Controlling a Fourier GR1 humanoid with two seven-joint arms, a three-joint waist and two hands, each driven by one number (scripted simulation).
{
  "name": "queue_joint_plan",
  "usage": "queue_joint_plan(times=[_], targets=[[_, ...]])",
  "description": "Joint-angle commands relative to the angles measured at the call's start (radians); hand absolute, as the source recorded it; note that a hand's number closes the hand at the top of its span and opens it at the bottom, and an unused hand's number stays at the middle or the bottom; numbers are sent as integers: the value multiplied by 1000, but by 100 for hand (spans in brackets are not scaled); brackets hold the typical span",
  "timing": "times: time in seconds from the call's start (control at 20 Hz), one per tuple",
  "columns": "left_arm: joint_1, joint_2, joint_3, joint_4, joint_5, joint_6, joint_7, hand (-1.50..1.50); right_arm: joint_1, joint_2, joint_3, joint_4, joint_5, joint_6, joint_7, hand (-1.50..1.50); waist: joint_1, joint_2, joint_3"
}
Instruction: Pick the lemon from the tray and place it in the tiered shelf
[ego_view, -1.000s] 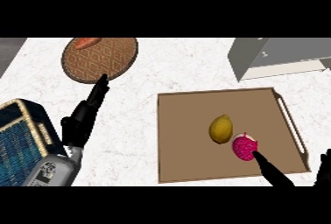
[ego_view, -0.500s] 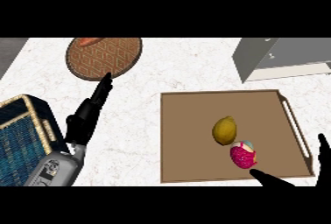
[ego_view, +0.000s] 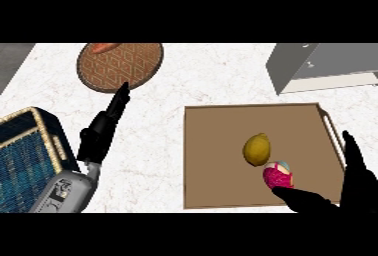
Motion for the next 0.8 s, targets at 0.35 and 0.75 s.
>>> queue_joint_plan(times=[0.35, 0.75], targets=[[34, -29, 1, 4, -10, 15, 7, 0, -271, 250, -23, 96, 211, 303, 272, -150, -11, -5, -2], [87, 7, 39, 18, 5, -33, -50, 0, -306, 329, -12, 176, 289, 301, 272, -150, -20, -5, 0]])
